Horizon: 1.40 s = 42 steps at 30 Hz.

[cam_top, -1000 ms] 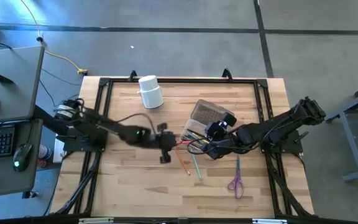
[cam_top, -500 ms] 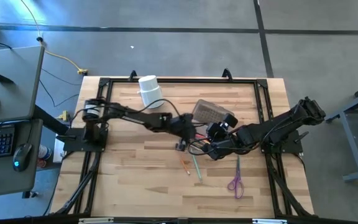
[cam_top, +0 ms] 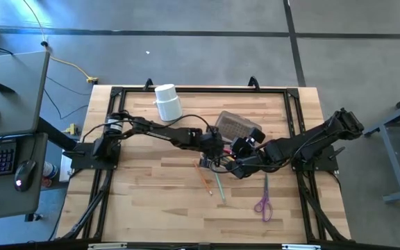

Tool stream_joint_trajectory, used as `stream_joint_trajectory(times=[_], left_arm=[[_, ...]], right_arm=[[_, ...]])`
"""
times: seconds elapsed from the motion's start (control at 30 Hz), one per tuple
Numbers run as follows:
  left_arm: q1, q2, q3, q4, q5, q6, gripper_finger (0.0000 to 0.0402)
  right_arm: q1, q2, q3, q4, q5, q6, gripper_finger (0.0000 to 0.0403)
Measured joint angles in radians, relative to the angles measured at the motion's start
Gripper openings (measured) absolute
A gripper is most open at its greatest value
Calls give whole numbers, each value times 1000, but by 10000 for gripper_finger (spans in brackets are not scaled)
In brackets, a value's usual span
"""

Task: Pick & place school supplies into a supply box
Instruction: Put the pink pen into the supply box, then put the light blue pencil into the supply box

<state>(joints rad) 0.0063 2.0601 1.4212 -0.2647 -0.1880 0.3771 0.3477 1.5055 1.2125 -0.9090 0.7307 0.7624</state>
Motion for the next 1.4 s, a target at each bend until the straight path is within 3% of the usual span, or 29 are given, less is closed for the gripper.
stream_joint_trajectory(times=[0.13, 0.43, 0.57, 0.73, 0.83, 0.93, 1.03, 1.2, 1.4], left_arm=[[0, 0, 0, -24, -5, -7, 103], [0, 0, 0, -19, -13, -15, 206], [-7, -17, 15, -84, -30, -64, 228], [-36, -36, 183, -544, -98, -106, 232], [-43, -36, 326, -854, -81, -211, 232], [-47, -38, 441, -1085, -36, -287, 232], [-54, -70, 489, -1227, -55, -360, 232], [-78, -212, 423, -1303, -148, -505, 232], [-159, -487, 187, -1294, -253, -728, 232]], right_arm=[[0, 0, 0, 7, 0, -2, 112], [0, 0, 0, 15, 0, -2, 112], [0, 0, 0, 15, -1, -2, 112], [0, 1, 0, 14, 0, -2, 112], [0, 1, 0, 17, 0, 2, 112], [2, 0, 0, 18, 1, 26, 112], [2, 0, 0, 16, -6, 47, 112], [18, 1, 0, 11, -8, 92, 112], [69, 1, 0, 37, -5, 94, 112]])
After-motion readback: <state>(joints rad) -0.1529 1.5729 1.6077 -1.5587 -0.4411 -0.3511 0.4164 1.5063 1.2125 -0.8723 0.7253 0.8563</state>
